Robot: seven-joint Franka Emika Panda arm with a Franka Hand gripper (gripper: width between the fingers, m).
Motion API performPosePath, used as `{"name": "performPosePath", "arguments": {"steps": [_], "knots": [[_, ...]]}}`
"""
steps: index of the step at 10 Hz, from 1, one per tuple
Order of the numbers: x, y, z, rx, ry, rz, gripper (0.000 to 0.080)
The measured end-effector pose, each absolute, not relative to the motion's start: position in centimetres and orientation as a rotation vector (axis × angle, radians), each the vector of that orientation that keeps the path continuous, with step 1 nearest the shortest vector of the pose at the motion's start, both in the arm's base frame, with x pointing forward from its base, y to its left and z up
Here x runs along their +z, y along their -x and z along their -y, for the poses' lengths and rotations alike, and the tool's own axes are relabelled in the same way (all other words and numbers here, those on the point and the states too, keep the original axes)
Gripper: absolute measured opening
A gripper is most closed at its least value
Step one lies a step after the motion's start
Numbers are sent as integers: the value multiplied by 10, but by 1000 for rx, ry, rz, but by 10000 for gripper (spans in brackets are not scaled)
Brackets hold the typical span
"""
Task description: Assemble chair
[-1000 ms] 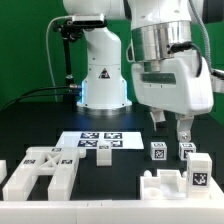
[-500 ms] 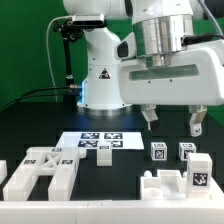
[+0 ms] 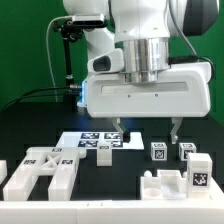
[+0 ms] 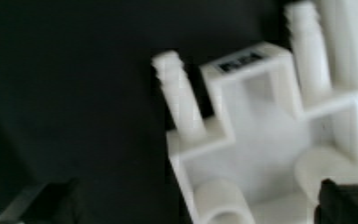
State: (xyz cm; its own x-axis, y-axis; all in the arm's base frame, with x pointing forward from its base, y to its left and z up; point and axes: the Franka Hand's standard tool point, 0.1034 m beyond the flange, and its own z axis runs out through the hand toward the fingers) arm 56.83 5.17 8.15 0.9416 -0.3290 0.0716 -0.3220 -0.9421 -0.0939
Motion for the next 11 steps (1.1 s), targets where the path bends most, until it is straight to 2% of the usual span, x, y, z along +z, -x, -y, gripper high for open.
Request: {"name": "performPosePath", "arguments": {"steps": [5, 6, 8, 9, 11], "knots": [[80, -568, -45, -148, 3082, 18, 649], [74, -556, -27, -118, 3090, 153, 649], [70, -532, 0, 48, 3099, 118, 649], [67, -528, 5, 58, 3104, 71, 649], [66, -521, -1, 253, 3070, 58, 649]]}}
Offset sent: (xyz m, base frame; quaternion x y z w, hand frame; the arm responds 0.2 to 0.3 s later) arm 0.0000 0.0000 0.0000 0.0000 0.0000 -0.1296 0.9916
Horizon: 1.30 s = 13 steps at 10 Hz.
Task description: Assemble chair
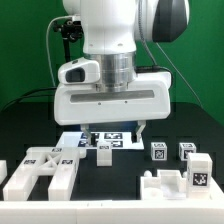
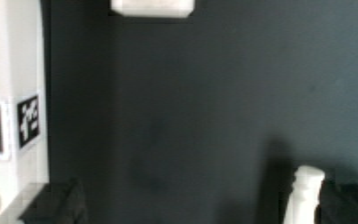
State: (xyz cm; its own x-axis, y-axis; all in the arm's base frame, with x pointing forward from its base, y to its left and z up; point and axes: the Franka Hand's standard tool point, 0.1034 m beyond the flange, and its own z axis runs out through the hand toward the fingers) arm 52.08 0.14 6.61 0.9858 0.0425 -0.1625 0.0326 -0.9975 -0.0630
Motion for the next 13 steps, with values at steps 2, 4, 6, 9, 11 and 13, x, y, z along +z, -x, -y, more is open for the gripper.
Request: {"name": "performPosePath", "arguments": {"steps": [2, 4, 6, 9, 11, 13], "knots": [[64, -517, -3, 427, 3034, 59, 649], [57, -498, 13, 769, 3002, 100, 649], [55, -500, 23, 1004, 2965, 26, 649], [50, -496, 25, 1207, 2900, -29, 649], [34, -478, 15, 1230, 2894, -44, 649], [28, -466, 8, 1275, 2870, -39, 649]]}}
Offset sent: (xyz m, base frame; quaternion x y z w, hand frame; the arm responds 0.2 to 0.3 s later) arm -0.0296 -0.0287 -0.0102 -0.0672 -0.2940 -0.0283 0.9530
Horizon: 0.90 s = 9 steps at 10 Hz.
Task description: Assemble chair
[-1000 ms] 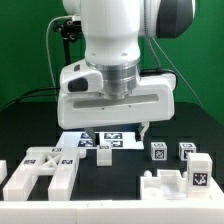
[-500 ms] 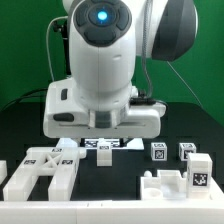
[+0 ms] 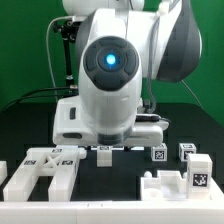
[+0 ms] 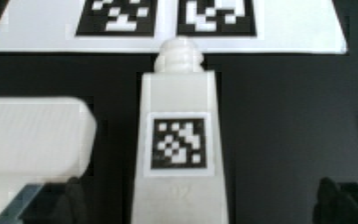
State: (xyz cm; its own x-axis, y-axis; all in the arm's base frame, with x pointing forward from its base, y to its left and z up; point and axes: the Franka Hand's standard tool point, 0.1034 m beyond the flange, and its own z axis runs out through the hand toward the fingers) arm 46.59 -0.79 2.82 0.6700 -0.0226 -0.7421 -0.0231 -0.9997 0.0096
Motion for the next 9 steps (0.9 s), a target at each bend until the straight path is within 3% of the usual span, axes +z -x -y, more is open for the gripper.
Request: {"name": "performPosePath", "arguments": {"steps": [5, 9], "knots": [[26, -462, 8, 1291, 2865, -52, 649], [12, -464, 16, 1392, 2834, -111, 649]]}}
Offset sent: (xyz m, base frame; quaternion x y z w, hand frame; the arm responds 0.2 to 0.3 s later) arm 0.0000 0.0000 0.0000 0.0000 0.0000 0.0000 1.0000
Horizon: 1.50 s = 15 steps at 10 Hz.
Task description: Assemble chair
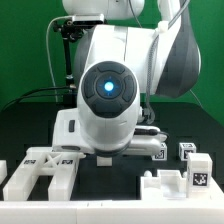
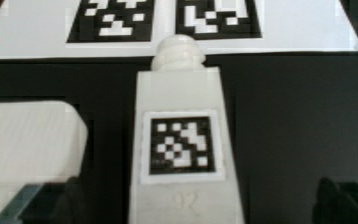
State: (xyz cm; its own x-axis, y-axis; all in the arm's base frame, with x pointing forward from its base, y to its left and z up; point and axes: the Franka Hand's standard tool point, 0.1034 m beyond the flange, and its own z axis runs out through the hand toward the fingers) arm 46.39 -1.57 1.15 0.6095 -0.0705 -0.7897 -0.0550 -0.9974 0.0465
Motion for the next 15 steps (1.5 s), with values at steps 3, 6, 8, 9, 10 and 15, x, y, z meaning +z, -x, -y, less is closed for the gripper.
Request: {"name": "performPosePath", "arguments": {"steps": [3, 6, 8, 9, 10, 15], "knots": [[11, -464, 16, -1376, -2802, 109, 390], [11, -464, 17, -1375, -2802, 110, 285], [11, -464, 17, -1375, -2802, 110, 285], [11, -464, 17, -1375, -2802, 110, 285], [11, -464, 17, -1375, -2802, 110, 285], [64, -501, 13, -1296, -2933, 208, 286]]}}
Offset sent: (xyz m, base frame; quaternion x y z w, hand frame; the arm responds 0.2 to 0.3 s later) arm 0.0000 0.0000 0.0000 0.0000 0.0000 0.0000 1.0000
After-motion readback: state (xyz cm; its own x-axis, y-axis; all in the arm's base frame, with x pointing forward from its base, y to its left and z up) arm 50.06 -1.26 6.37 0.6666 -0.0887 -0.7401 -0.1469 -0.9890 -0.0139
